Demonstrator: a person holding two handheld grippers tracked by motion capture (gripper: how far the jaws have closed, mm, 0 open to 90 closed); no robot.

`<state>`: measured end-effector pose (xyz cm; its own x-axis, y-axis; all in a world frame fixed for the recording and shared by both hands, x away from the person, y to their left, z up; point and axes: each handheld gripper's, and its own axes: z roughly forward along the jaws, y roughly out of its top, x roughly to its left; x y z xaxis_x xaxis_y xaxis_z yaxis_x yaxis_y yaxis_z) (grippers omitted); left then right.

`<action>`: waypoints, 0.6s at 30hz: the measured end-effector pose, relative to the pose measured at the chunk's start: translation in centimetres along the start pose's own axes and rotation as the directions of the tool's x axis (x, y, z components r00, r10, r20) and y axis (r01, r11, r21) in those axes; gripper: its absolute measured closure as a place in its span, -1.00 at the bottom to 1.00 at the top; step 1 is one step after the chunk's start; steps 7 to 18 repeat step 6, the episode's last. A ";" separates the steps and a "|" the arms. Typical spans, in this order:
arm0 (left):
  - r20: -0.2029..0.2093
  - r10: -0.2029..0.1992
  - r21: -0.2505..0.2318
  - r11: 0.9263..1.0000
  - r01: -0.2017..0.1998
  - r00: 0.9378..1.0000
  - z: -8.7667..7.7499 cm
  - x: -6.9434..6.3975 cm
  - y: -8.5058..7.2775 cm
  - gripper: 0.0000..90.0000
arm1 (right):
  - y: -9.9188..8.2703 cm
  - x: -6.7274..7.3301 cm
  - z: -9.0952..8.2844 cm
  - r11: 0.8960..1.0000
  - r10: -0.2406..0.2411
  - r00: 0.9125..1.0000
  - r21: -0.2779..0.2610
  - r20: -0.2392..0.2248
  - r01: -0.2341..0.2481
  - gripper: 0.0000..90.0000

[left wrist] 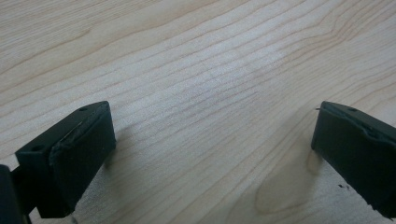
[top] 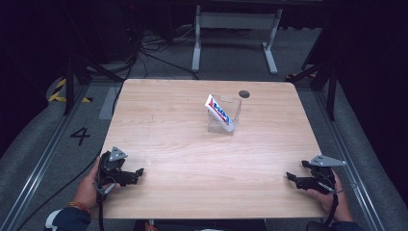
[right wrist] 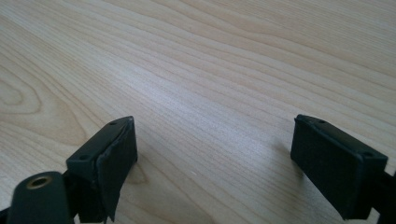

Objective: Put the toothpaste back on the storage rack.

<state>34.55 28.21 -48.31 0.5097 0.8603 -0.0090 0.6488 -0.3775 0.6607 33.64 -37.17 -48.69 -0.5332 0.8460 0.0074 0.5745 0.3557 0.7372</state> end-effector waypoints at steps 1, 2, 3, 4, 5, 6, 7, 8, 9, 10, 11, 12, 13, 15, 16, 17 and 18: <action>0.000 0.000 0.000 1.000 0.000 1.000 0.0 0.0 0.0 -1.00 | 0.0 0.0 0.0 1.000 0.000 1.000 0.000 0.001 0.000 -0.67; 0.000 0.000 0.000 1.000 0.000 1.000 0.0 0.0 0.0 -1.00 | 0.0 0.0 0.0 1.000 0.003 1.000 0.000 0.002 -0.003 -0.67; 0.000 0.000 0.000 1.000 0.000 1.000 0.0 0.0 0.0 -1.00 | 0.0 0.0 0.0 1.000 0.004 1.000 0.000 0.003 -0.004 -0.66; 0.000 0.000 0.001 1.000 0.000 1.000 0.0 0.0 0.0 -1.00 | 0.0 0.0 0.0 1.000 0.004 1.000 0.000 0.004 -0.004 -0.66; 0.000 0.000 0.000 1.000 0.000 1.000 0.0 0.0 0.0 -1.00 | 0.0 0.0 0.0 1.000 0.005 1.000 0.000 0.005 -0.005 -0.66; 0.000 0.000 0.000 1.000 0.000 1.000 0.0 0.0 0.0 -1.00 | 0.0 0.0 0.0 1.000 0.005 1.000 0.000 0.005 -0.005 -0.66; 0.000 0.000 0.000 1.000 0.000 1.000 0.0 0.0 0.0 -1.00 | 0.0 0.0 0.0 1.000 0.005 1.000 0.000 0.005 -0.005 -0.66; 0.000 0.000 0.000 1.000 0.000 1.000 0.0 0.0 0.0 -1.00 | 0.0 0.0 0.0 1.000 0.005 1.000 0.000 0.005 -0.005 -0.66; 0.000 0.000 0.000 1.000 0.000 1.000 0.0 0.0 0.0 -1.00 | 0.0 0.0 0.0 1.000 0.005 1.000 0.000 0.005 -0.005 -0.66; 0.000 0.000 0.000 1.000 0.000 1.000 0.0 0.0 0.0 -1.00 | 0.0 0.0 0.0 1.000 0.005 1.000 0.000 0.005 -0.005 -0.66; 0.000 0.000 0.000 1.000 0.000 1.000 0.0 0.0 0.0 -1.00 | 0.0 0.0 0.0 1.000 0.005 1.000 0.000 0.005 -0.005 -0.66; 0.000 0.000 0.000 1.000 0.000 1.000 0.0 0.0 0.0 -1.00 | 0.0 0.0 0.0 1.000 0.005 1.000 0.000 0.005 -0.005 -0.66; 0.000 0.000 0.000 1.000 0.000 1.000 0.0 0.0 0.0 -1.00 | 0.0 0.0 0.0 1.000 0.005 1.000 0.000 0.005 -0.005 -0.66; 0.000 0.000 0.000 1.000 0.000 1.000 0.0 0.0 0.0 -1.00 | 0.0 0.0 0.0 1.000 0.005 1.000 0.000 0.005 -0.005 -0.66; 0.000 0.000 0.000 1.000 0.000 1.000 0.0 0.0 0.0 -1.00 | 0.0 0.0 0.0 1.000 0.005 1.000 0.000 0.005 -0.005 -0.66; 0.000 0.000 0.000 1.000 0.000 1.000 0.0 0.0 0.0 -1.00 | 0.0 0.0 0.0 1.000 0.005 1.000 0.000 0.005 -0.005 -0.66; 0.000 0.000 0.000 1.000 0.000 1.000 0.0 0.0 0.0 -1.00 | 0.0 0.0 0.0 1.000 0.005 1.000 0.000 0.005 -0.005 -0.66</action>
